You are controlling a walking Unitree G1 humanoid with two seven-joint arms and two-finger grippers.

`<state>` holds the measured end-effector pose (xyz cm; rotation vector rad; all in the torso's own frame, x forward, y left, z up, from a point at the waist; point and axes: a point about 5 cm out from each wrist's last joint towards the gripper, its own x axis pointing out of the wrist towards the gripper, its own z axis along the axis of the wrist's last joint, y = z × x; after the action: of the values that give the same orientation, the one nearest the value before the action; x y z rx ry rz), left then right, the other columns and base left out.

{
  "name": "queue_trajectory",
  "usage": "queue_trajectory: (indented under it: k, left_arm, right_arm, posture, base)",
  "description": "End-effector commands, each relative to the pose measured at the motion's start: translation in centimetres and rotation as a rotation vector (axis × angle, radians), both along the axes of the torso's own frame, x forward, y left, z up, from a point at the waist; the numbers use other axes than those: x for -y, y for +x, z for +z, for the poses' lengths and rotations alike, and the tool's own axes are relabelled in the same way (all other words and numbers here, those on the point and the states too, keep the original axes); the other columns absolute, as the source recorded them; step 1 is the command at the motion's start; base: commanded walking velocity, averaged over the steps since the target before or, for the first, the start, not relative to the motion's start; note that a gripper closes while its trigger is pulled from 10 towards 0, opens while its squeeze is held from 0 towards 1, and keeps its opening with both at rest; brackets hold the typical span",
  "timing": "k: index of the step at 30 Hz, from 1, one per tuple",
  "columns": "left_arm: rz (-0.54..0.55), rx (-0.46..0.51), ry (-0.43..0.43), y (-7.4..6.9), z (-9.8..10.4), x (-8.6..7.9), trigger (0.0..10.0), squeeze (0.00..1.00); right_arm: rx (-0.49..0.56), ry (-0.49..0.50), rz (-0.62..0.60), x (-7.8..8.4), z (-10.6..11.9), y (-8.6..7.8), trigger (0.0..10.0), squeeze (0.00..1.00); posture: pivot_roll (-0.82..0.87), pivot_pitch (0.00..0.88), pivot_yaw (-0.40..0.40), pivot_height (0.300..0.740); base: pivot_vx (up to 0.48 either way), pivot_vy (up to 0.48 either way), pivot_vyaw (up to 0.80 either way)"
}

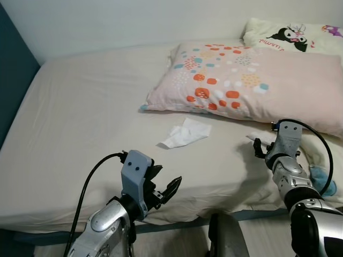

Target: Clean up the room

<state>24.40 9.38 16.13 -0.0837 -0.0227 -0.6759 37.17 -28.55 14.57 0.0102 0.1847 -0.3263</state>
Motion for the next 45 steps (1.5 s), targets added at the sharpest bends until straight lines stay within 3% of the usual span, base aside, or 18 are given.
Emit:
queue_trajectory:
  k: [1, 12, 13, 15, 16, 17, 18, 41, 43, 45]
  left_arm:
    - [-0.011, -0.028, 0.009, -0.6, -0.2, -0.3, 10.0, 0.00]
    - [-0.003, -0.050, 0.029, -0.8, 0.3, -1.3, 10.0, 0.00]
    - [-0.002, -0.054, 0.027, -0.8, 0.3, -1.4, 10.0, 0.00]
    - [-0.002, -0.059, 0.026, -0.8, 0.4, -1.5, 10.0, 0.00]
    - [-0.003, -0.061, 0.026, -0.8, 0.4, -1.4, 10.0, 0.00]
    - [-0.005, -0.063, 0.027, -0.8, 0.4, -1.4, 10.0, 0.00]
    - [-0.004, -0.066, 0.020, -0.7, 0.5, -1.3, 10.0, 0.00]
    - [0.024, -0.087, -0.040, -0.3, 0.9, -1.2, 10.0, 0.00]
    - [0.028, -0.089, -0.040, -0.2, 0.8, -1.3, 10.0, 0.00]
    - [0.081, -0.087, 0.013, 0.5, 0.0, -2.2, 10.0, 0.00]
  right_arm:
    - [-0.037, 0.045, -0.031, 0.2, -1.1, -0.5, 10.0, 0.00]
    - [-0.031, 0.103, -0.113, 1.4, -1.7, -1.3, 10.0, 0.00]
    - [-0.028, 0.111, -0.120, 1.5, -1.8, -1.4, 7.7, 0.00]
    - [-0.025, 0.115, -0.124, 1.5, -1.8, -1.4, 7.7, 0.00]
    - [-0.023, 0.119, -0.127, 1.6, -1.8, -1.4, 3.6, 0.00]
    - [-0.021, 0.121, -0.129, 1.6, -1.7, -1.4, 3.6, 0.00]
    - [-0.017, 0.128, -0.133, 1.6, -1.7, -1.4, 0.0, 0.00]
    - [0.037, 0.137, -0.120, 1.2, -0.6, -0.7, 0.0, 0.00]
    - [0.041, 0.130, -0.103, 1.0, -0.4, -0.6, 0.0, 0.00]
    - [0.028, 0.031, 0.054, -1.2, 0.0, 0.4, 0.0, 0.00]
  posture:
    - [0.26, 0.359, 0.052, 0.572]
    - [0.29, 0.363, 0.100, 0.572]
    - [0.29, 0.359, 0.103, 0.572]
    - [0.29, 0.359, 0.103, 0.572]
    - [0.29, 0.357, 0.106, 0.572]
    - [0.29, 0.356, 0.107, 0.572]
    - [0.29, 0.354, 0.107, 0.572]
    - [0.27, 0.343, 0.097, 0.572]
    - [0.26, 0.341, 0.093, 0.572]
    - [0.21, 0.333, 0.084, 0.572]
  base:
    - [0.000, 0.000, 0.00]
    - [0.000, 0.000, 0.00]
    - [0.000, 0.000, 0.00]
    - [0.000, 0.000, 0.00]
    - [0.000, 0.000, 0.00]
    - [0.000, 0.000, 0.00]
    - [0.000, 0.000, 0.00]
    - [0.000, 0.000, 0.00]
    - [0.000, 0.000, 0.00]
    - [0.000, 0.000, 0.00]
